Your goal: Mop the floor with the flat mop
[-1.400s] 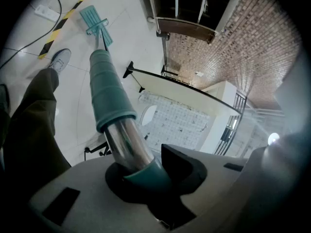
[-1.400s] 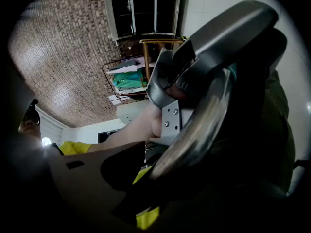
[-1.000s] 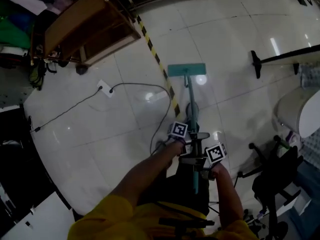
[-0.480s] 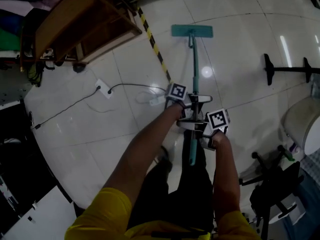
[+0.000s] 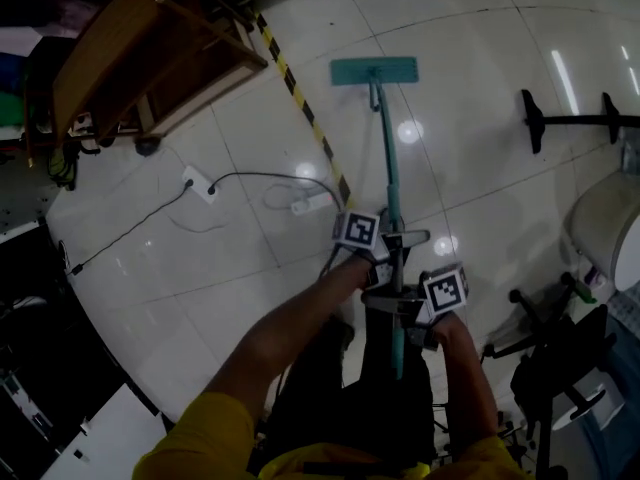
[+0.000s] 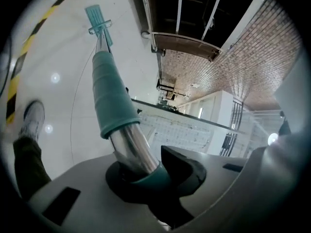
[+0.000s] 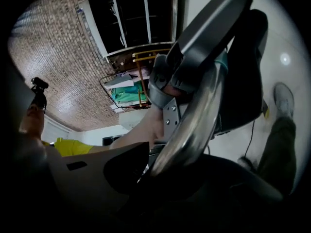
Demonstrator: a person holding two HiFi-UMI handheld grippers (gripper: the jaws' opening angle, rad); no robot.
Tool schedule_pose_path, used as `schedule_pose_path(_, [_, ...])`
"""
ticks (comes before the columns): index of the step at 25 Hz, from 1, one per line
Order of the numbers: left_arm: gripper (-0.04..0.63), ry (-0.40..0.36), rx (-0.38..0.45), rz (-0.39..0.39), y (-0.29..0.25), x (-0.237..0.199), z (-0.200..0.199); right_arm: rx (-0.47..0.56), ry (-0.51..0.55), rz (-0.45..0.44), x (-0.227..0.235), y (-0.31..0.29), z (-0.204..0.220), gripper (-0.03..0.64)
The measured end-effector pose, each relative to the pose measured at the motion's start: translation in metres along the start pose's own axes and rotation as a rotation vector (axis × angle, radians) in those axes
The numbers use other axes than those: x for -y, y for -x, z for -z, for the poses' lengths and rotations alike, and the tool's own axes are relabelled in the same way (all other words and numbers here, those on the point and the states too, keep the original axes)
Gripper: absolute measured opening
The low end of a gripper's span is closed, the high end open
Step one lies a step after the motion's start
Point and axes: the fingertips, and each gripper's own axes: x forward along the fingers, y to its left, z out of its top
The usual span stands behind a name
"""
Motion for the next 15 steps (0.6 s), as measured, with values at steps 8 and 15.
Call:
schedule_pose_path(8, [0.089,0.145,0.06,0.176,0.013,0.024,0.146,-0.138,-0.026,0.098,-0.004,-0.003,0.143,0.108])
schedule_pose_path(15, [0.095,0.135,0.089,0.17,0.007,0.038,-0.047,-0.19,0.112,0.12,-0.003,0.001,-0.046,0.123])
